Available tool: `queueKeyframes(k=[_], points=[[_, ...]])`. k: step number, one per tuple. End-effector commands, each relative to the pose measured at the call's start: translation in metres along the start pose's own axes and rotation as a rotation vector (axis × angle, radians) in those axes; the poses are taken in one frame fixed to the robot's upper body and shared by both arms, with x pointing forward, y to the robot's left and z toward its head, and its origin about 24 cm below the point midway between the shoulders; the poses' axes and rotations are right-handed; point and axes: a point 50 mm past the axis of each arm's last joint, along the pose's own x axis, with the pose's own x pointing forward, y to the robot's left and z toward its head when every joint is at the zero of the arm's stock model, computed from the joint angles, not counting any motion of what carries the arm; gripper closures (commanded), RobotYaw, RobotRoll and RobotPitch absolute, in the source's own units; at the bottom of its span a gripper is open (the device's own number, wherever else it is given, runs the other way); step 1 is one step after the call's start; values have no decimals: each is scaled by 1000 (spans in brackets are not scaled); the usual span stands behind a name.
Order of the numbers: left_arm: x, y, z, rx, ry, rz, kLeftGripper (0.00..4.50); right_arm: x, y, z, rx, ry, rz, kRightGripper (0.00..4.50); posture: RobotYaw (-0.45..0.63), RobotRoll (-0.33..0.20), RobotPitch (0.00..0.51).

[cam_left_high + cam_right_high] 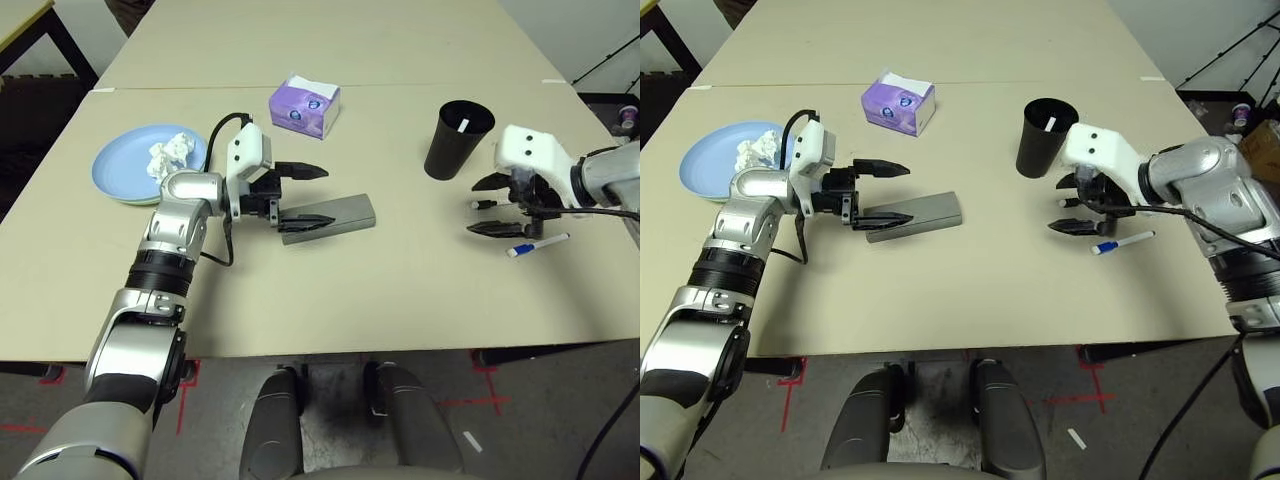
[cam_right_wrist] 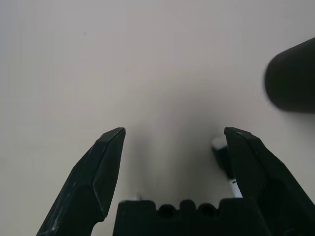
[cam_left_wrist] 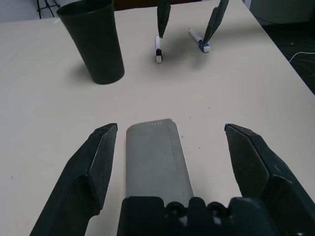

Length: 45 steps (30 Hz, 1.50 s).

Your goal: Organize and tidy the items on the table.

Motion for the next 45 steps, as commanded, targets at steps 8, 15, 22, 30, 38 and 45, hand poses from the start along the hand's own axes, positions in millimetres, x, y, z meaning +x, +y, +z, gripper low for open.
queueKeyframes(k=[8, 15, 22, 30, 38, 45], points=[[6, -4, 3, 5, 4, -48, 51, -5, -4, 3, -175, 306, 150, 0, -82, 0, 200], [4, -5, 4, 5, 6, -48, 51, 4, -7, 2, -287, 360, 173, 0, -71, 0, 208], [4, -9, 6, 6, -8, -72, 51, 9, -3, -4, -345, 357, 192, 0, -71, 0, 213], [3, -15, 1, -7, 57, -147, 51, 11, 0, -8, -354, 343, 194, 0, -79, 0, 219], [-1, -12, 3, -2, 51, -127, 51, 12, 1, -17, -376, 371, 208, 0, -71, 0, 224], [-5, -11, 6, -19, 17, -86, 51, 14, 1, -21, -397, 392, 222, 0, -64, 0, 227]])
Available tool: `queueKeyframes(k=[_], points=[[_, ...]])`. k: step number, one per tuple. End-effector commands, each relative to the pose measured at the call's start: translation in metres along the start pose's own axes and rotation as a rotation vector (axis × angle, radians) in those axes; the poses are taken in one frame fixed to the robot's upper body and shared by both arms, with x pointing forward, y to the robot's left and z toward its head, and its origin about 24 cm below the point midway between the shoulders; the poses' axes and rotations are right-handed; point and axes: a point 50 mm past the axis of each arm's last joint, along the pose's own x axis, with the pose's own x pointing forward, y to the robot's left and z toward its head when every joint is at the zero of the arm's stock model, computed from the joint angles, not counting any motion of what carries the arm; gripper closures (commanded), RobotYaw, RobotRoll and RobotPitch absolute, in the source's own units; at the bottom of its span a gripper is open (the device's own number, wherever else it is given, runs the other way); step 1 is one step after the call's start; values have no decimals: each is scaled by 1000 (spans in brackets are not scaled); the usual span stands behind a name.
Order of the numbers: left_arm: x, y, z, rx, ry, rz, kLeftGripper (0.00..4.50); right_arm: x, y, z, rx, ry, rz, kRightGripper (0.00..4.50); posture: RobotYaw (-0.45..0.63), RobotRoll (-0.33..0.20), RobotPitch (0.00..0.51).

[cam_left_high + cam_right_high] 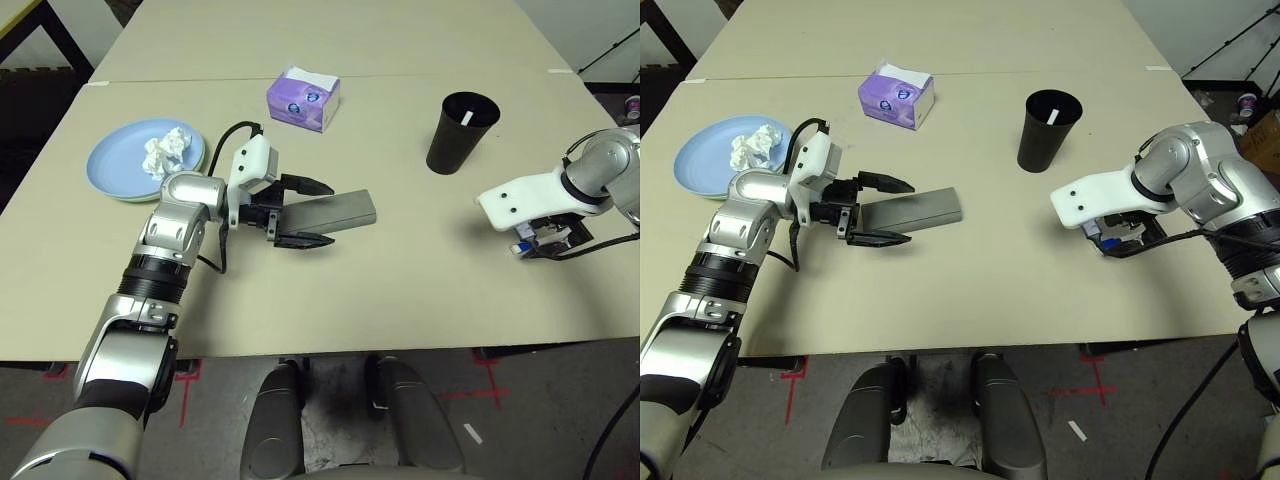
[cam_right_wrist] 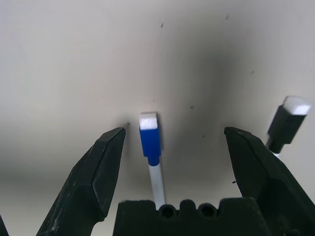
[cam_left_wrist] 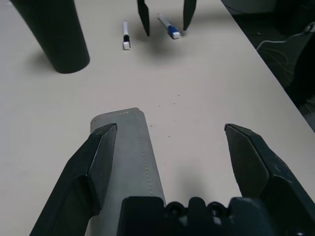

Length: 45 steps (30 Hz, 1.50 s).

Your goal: Organize and tidy the items on the table.

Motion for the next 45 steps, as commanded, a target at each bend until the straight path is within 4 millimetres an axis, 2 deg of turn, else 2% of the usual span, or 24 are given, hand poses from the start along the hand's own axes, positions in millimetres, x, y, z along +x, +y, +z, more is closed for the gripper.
queueKeyframes(k=[1, 26, 29, 38, 39, 45], points=[[-1, -2, 3, 2, -18, 4, 51, 3, 4, -3, -4, 6, 17, 0, -64, 0, 227], [0, -3, 6, -22, -48, 39, 51, 11, 9, -2, -101, 41, 91, 0, -53, 0, 228], [0, -3, 6, -22, -47, 42, 0, 12, 11, -1, -105, 32, 102, 623, -53, 0, 228], [-1, -3, 7, -21, -42, 49, 0, 11, 9, 3, -110, 23, 111, 3897, -48, 0, 224], [-1, -3, 7, -20, -41, 49, 0, 10, 8, 3, -110, 23, 108, 4081, -48, 0, 224], [-2, -2, 6, -18, -40, 54, 0, -5, -5, 12, -70, -46, 52, 4077, -57, 0, 202]])
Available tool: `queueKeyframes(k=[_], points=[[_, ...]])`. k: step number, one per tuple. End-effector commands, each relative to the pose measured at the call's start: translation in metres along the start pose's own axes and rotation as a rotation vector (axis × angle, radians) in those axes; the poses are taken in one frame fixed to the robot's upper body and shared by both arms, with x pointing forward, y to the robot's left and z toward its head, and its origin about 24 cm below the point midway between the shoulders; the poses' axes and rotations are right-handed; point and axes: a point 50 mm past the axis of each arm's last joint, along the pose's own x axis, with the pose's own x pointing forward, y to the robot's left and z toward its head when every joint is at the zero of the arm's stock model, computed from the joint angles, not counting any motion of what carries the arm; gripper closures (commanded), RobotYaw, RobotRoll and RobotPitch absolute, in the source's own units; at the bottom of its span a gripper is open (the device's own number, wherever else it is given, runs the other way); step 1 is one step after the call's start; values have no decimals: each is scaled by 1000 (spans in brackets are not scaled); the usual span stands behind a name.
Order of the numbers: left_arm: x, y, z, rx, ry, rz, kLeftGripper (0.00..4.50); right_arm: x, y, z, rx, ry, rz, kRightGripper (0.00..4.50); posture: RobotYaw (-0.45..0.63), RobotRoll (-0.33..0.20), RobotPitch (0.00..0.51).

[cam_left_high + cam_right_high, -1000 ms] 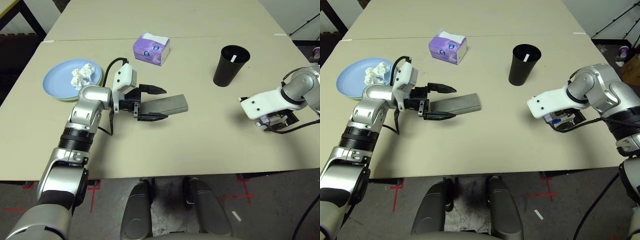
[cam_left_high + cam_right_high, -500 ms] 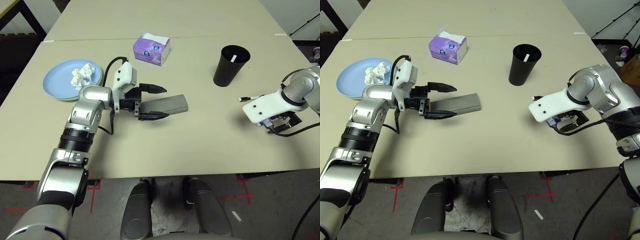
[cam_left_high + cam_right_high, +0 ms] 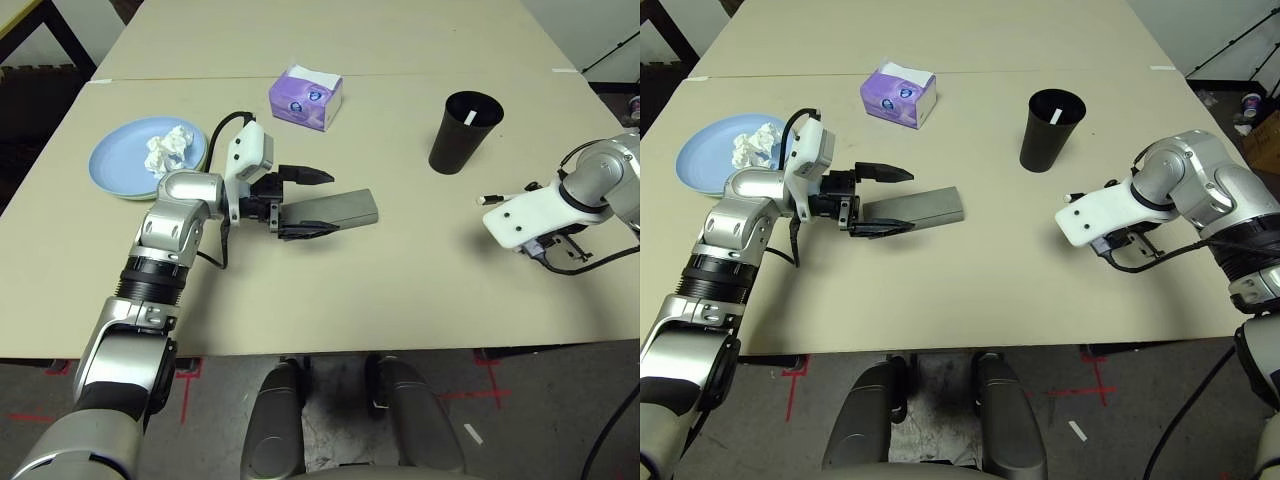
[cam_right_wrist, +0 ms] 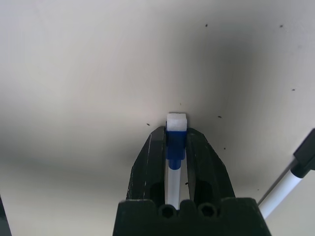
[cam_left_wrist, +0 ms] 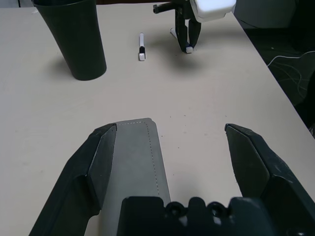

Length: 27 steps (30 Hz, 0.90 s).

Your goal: Organize and tidy the items on the table.

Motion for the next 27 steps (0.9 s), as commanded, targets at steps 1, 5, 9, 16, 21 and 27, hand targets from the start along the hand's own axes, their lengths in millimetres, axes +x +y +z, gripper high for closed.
queueKeyframes(k=[1, 5, 9, 16, 21, 27], points=[[-3, -2, -1, 1, -6, 5, 0, -14, -10, 10, 31, -79, -49, 4077, -57, 0, 202], [-4, -1, -1, 3, -7, 11, 0, -41, -31, 40, 190, -389, -147, 4077, -59, 0, 192], [-5, -1, -2, 2, -7, 17, 0, -68, -45, 58, 342, -681, -234, 4077, -60, 0, 188], [-7, -3, -4, -7, -5, 34, 0, -94, -74, 61, 653, -1139, -631, 4077, -62, 0, 181], [-9, -3, -4, -11, -5, 47, 0, -102, -82, 51, 823, -1313, -946, 4077, -58, 0, 177], [-11, -3, -5, -16, -4, 67, 0, -102, -81, 42, 942, -1360, -1181, 4077, -56, 0, 177]])
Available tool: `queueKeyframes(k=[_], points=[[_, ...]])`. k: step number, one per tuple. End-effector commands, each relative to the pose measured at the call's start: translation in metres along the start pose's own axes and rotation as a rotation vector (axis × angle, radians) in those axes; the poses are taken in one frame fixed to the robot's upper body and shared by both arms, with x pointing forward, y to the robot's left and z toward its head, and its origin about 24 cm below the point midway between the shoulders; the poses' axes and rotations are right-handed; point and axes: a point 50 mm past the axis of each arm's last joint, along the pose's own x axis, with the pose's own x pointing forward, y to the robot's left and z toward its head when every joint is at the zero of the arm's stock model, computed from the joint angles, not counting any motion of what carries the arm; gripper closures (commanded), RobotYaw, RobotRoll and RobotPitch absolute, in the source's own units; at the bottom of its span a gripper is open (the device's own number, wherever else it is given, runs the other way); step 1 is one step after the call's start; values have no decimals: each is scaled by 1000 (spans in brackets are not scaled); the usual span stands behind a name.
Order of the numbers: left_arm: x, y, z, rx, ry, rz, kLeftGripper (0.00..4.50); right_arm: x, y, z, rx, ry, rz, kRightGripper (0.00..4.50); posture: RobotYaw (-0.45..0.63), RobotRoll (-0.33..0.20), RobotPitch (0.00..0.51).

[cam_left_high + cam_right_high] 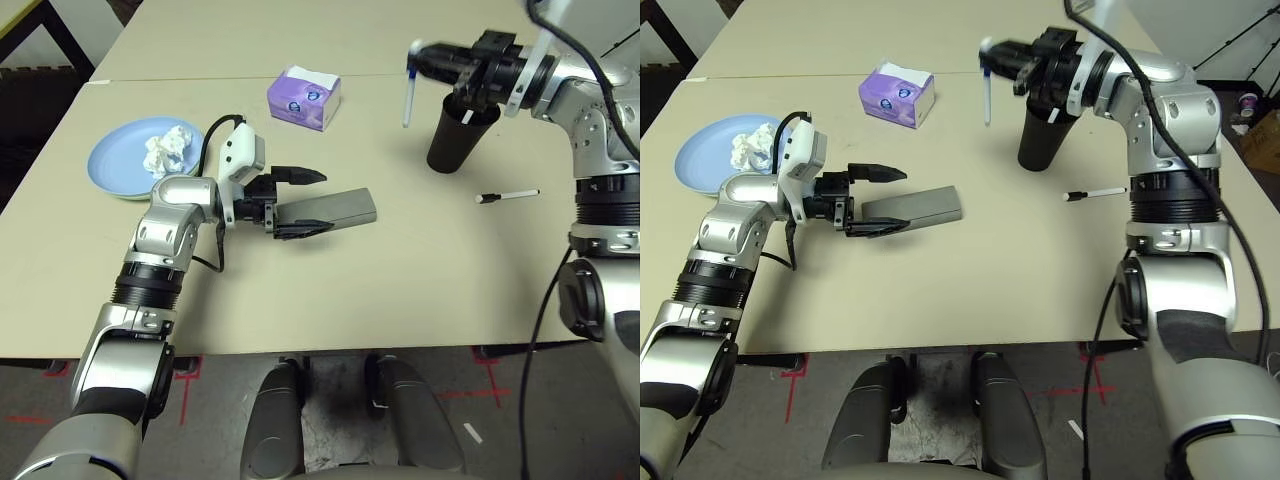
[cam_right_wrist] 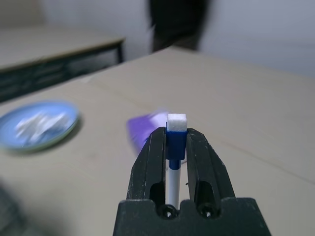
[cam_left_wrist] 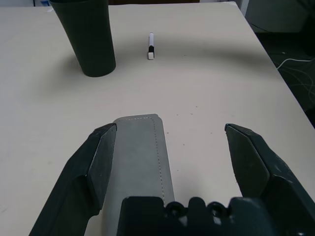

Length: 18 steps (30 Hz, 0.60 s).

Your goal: Organize and tidy the items on the table.

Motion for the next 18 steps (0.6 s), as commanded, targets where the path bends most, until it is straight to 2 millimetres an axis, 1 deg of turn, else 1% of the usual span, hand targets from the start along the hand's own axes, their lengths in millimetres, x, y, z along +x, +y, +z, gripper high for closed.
queueKeyframes(k=[1, 4, 7, 14, 18], points=[[-3, -2, 0, 0, 5, 7, 0, -7, -5, 0, -9, -60, -98, 4077, -56, 0, 177], [-5, -2, 0, -1, 3, 18, 0, -11, -9, -1, -68, -84, -180, 4077, -56, 0, 178], [-6, -2, -1, -3, 1, 30, 0, -18, -12, -3, -89, -103, -252, 4077, -57, 0, 178], [-7, -1, -1, -6, 2, 42, 0, -29, -19, -3, -167, -105, -349, 4077, -61, 0, 179], [-8, 0, -1, -6, 3, 45, 0, -34, -22, -6, -166, -97, -395, 4077, -68, 0, 180]])
